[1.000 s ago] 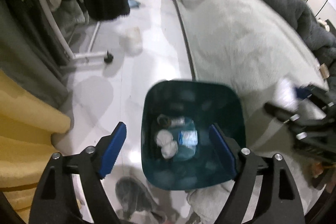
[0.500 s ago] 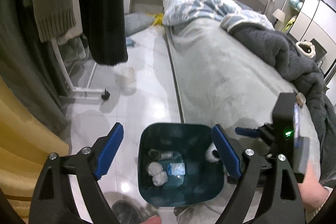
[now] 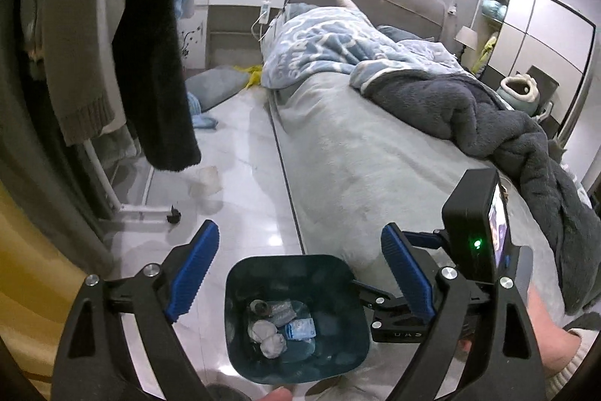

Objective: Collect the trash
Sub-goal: 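Move both tools from the bin back over the bed toward the tan tape ring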

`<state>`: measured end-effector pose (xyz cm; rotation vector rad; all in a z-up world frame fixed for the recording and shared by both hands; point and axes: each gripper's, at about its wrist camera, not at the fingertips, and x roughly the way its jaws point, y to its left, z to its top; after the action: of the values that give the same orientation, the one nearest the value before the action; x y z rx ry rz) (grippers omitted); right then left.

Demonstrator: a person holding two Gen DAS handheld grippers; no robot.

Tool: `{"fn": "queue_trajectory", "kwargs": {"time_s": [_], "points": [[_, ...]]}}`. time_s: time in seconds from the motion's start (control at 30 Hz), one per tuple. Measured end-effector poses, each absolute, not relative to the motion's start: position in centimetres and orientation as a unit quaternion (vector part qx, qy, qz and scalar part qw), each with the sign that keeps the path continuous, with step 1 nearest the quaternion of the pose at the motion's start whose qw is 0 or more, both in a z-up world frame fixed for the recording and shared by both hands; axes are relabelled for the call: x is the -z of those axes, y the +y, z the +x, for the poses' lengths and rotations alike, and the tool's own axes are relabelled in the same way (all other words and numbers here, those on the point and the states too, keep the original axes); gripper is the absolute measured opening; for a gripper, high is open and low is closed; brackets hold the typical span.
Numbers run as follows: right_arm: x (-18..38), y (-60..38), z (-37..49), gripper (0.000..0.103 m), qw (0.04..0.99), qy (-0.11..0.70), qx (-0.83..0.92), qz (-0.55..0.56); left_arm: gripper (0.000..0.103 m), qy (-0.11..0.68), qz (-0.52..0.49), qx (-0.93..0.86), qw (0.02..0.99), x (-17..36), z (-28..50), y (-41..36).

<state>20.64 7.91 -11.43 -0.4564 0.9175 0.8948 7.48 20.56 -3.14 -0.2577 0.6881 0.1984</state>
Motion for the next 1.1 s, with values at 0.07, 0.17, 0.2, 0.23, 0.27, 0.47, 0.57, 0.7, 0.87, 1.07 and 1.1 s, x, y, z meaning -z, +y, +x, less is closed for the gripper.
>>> {"fn": "queue_trajectory", "kwargs": {"time_s": [0.07,0.17,0.2,0.23,0.27,0.47,0.57,0.7,0.87,1.07,1.1], "points": [[10.9,7.1,20.6,0.094,0.783,0.417,-0.41,-0.211,0.09,0.334,-0.118,-0.096,0.93,3.0,7.6,19.8],[10.3,5.7,20.8,0.095,0.791,0.41,-0.403,-0.209,0.09,0.33,-0.121,-0.089,0.932,2.5,7.9,18.8],[10.1,5.1,21.0,0.095,0.795,0.407,-0.399,-0.208,0.09,0.33,-0.116,-0.088,0.933,2.3,8.0,18.3],[9.9,4.6,21.1,0.095,0.798,0.405,-0.395,-0.207,0.09,0.33,-0.107,-0.088,0.934,2.2,8.1,17.8],[9.7,4.1,21.3,0.095,0.8,0.404,-0.392,-0.206,0.09,0.33,-0.099,-0.088,0.934,2.2,8.2,17.4],[8.8,0.7,22.0,0.097,0.815,0.392,-0.371,-0.209,0.088,0.333,-0.086,-0.064,0.937,2.0,9.5,14.5],[8.2,-1.2,22.7,0.097,0.825,0.388,-0.355,-0.209,0.087,0.328,-0.094,-0.051,0.939,1.5,10.1,13.6],[7.2,-3.6,23.5,0.098,0.838,0.383,-0.335,-0.198,0.086,0.324,-0.084,-0.04,0.942,0.8,10.8,12.0],[7.0,-5.9,24.2,0.098,0.85,0.379,-0.311,-0.192,0.085,0.325,-0.078,-0.028,0.942,0.7,11.9,10.5],[7.0,-8.3,24.8,0.099,0.861,0.366,-0.285,-0.21,0.082,0.33,-0.078,-0.007,0.941,0.8,13.7,8.8],[7.1,-8.7,25.0,0.099,0.861,0.364,-0.282,-0.214,0.082,0.33,-0.078,-0.003,0.941,0.9,14.1,8.5]]}}
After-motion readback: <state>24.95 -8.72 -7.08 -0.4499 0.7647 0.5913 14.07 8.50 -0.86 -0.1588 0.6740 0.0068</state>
